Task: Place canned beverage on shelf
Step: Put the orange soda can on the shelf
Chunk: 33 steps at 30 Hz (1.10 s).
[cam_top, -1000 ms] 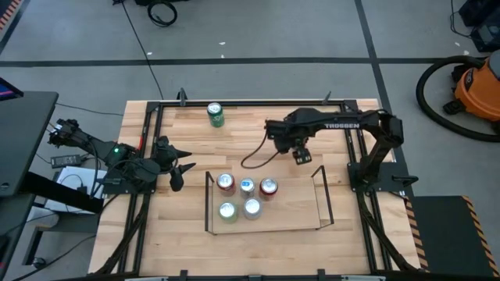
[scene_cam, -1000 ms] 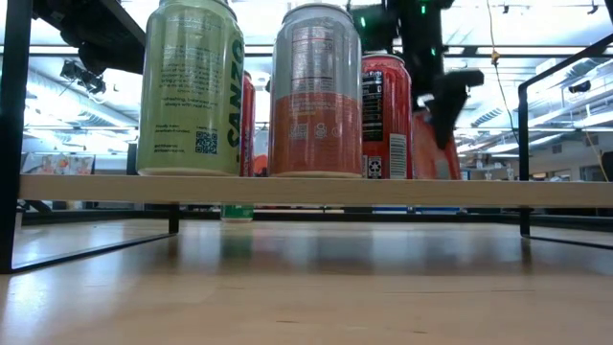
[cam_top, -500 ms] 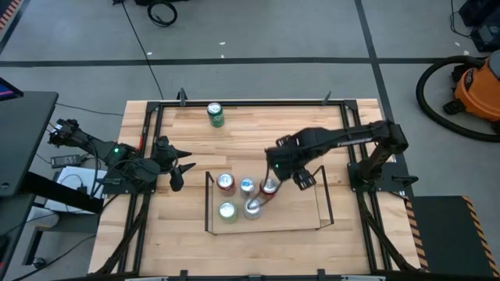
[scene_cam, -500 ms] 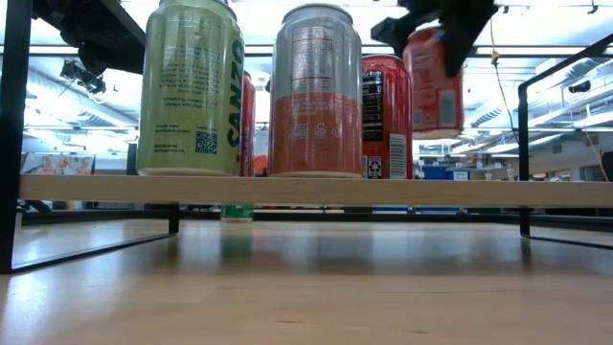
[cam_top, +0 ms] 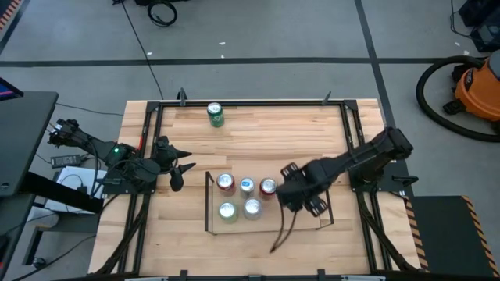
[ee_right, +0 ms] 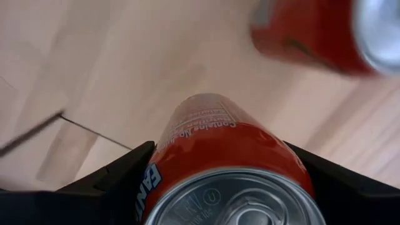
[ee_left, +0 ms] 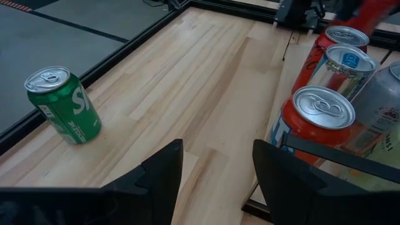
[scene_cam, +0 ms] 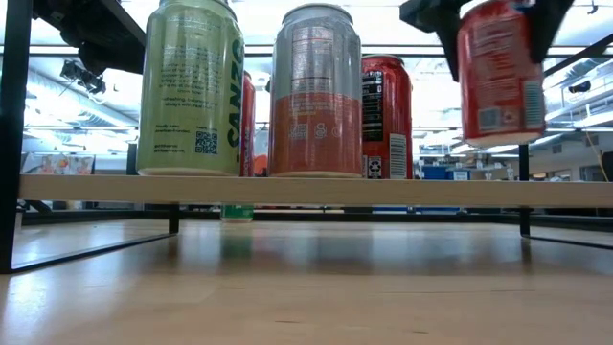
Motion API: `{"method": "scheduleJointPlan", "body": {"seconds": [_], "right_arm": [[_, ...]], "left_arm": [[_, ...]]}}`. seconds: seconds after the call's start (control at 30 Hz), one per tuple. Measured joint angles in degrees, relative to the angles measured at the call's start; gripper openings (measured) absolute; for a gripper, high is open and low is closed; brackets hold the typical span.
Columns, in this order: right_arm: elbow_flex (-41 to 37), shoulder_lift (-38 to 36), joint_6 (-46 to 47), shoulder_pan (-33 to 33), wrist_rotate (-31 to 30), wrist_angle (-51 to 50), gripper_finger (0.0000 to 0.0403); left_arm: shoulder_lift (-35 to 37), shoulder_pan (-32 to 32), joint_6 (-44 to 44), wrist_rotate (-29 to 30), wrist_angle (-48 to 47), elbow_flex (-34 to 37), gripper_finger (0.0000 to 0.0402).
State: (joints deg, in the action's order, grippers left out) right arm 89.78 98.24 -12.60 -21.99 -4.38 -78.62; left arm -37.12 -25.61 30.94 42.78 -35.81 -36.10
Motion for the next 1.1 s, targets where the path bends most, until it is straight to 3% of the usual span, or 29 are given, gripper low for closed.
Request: {"method": "scheduleJointPlan", "body": {"seconds": [0.4,0.67,0.93,1.1], "right_arm": [[-1.23,0.04,-5.07,-7.76,-0.04,17.15,0.0318],[-1.34,0.04,-13.71,-8.69,1.34,20.16,0.0319],[-5.97,0.07,-24.63,-8.55,3.91,25.42,0.0319],[-7.84,0.07,-26.51,-8.11,5.36,25.34,0.0319]], "left_arm": [[0.0,0.0,-0.11,0.0,0.0,0.0,0.0203],[0.0,-0.54,-0.04,-1.23,0.71,0.0,0.0203],[0.0,-3.93,-1.58,-2.03,11.91,-0.01,0.0203],[-0.41,-5.85,-1.44,-2.03,17.14,-0.02,0.0203]]}}
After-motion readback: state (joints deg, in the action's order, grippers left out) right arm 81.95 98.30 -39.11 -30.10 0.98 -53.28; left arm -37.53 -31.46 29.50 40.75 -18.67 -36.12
